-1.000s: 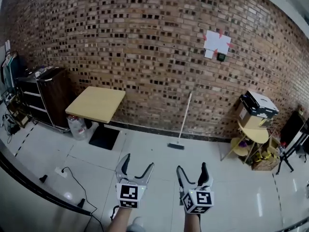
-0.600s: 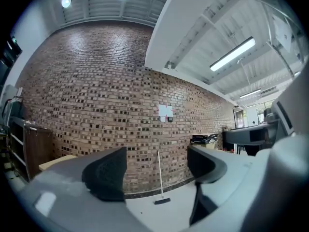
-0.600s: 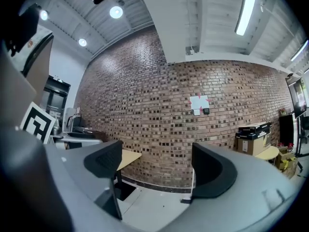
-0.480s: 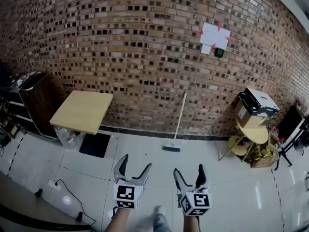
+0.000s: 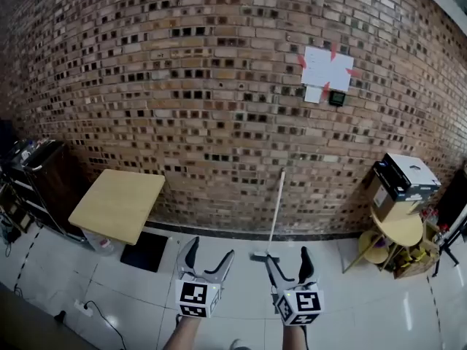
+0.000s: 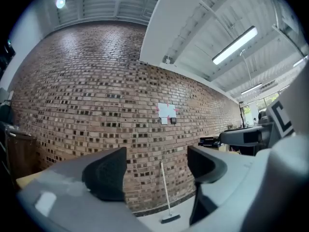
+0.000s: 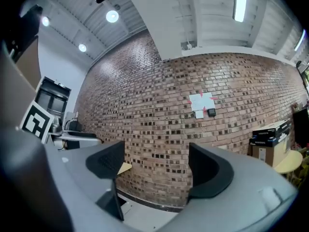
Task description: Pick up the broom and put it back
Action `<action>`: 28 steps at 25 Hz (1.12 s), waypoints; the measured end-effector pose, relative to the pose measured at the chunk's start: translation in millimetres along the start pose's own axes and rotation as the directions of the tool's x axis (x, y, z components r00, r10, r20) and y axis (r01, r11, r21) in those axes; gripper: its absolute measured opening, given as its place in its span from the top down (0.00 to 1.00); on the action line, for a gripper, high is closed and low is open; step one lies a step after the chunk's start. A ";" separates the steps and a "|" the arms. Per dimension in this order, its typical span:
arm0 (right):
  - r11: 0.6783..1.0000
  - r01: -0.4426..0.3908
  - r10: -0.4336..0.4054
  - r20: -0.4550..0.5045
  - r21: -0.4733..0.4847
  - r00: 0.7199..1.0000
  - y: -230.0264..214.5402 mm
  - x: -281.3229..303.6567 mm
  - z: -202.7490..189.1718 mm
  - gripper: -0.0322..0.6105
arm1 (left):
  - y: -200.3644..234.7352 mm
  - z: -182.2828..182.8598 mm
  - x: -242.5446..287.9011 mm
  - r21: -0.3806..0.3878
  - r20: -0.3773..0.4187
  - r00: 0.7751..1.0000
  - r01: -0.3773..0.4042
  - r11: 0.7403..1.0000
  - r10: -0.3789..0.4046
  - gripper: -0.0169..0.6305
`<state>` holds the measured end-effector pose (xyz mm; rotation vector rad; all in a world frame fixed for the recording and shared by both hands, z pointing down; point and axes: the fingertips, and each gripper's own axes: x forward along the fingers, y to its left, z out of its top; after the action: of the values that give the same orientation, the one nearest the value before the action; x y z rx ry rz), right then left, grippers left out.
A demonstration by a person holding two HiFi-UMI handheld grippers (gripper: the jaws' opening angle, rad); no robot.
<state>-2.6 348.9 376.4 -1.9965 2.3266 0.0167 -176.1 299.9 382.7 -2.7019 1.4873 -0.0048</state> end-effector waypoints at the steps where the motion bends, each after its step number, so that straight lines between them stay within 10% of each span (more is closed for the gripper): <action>1: 1.000 -0.008 0.008 0.005 -0.002 1.000 -8.1 15.8 1.3 0.31 | 1.6 2.3 15.6 0.005 0.003 1.000 -0.007 1.000 0.007 0.36; 17: 0.993 -0.121 0.121 -0.059 -0.004 0.991 -33.6 303.4 -41.3 0.31 | 160.5 -28.5 245.0 -0.044 0.003 0.996 -0.092 0.995 0.092 0.36; 28: 0.998 -0.063 0.061 -0.089 -0.019 0.994 -92.3 464.7 -44.7 0.31 | 221.8 -45.7 413.0 -0.056 -0.029 0.999 0.029 0.998 -0.031 0.35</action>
<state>16.5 -126.3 394.8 -1.9731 2.4521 -0.0442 -143.6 -169.4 406.6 -2.7800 1.4763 -0.0049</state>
